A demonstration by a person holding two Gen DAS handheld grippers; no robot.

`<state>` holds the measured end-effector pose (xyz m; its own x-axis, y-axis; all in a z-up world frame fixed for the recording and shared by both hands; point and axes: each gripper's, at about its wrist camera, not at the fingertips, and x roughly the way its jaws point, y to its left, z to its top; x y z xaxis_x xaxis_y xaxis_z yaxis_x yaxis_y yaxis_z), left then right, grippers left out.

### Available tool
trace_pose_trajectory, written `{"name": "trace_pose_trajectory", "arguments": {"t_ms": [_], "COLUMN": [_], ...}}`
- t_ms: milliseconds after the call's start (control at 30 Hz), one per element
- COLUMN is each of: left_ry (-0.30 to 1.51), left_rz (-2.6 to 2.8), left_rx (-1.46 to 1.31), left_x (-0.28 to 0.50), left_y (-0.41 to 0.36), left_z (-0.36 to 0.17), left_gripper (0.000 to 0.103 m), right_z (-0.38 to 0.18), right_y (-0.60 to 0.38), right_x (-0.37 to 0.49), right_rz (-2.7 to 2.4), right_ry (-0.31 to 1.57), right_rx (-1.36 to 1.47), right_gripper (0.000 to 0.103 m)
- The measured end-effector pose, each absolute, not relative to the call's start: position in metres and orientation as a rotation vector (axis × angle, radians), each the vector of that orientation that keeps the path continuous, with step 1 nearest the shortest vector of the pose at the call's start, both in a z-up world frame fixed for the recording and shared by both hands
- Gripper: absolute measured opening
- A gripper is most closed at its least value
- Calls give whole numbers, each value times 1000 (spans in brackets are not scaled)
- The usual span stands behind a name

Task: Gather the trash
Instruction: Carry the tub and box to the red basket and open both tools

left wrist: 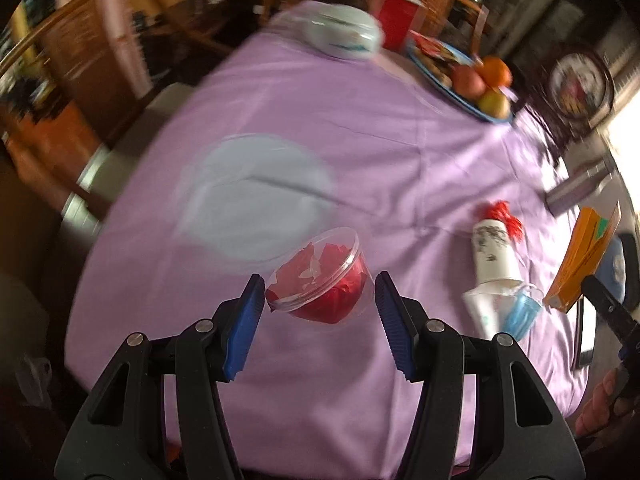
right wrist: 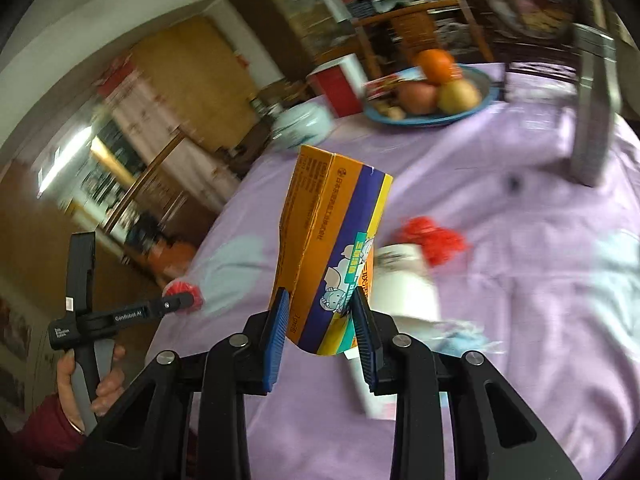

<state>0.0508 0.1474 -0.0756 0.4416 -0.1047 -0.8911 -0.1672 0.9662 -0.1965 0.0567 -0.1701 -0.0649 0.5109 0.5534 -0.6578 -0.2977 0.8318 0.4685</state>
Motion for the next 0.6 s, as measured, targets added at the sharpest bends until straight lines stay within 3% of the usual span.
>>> {"name": "trace_pose_trajectory", "arguments": {"t_ms": [367,600], "left_ry": [1075,1098], "left_rz": [407,633], "left_rx": [-503,-686], "left_x": [-91,-196], "left_y": [280,342], "left_z": [-85,-123], "left_gripper": [56,56], "right_z": [-55,-44], "right_y": [-34,48], "right_x": [42,21], "right_rz": [845,1022], "right_ry": [961,977], "right_rx": [143,24], "right_gripper": [32,32]}}
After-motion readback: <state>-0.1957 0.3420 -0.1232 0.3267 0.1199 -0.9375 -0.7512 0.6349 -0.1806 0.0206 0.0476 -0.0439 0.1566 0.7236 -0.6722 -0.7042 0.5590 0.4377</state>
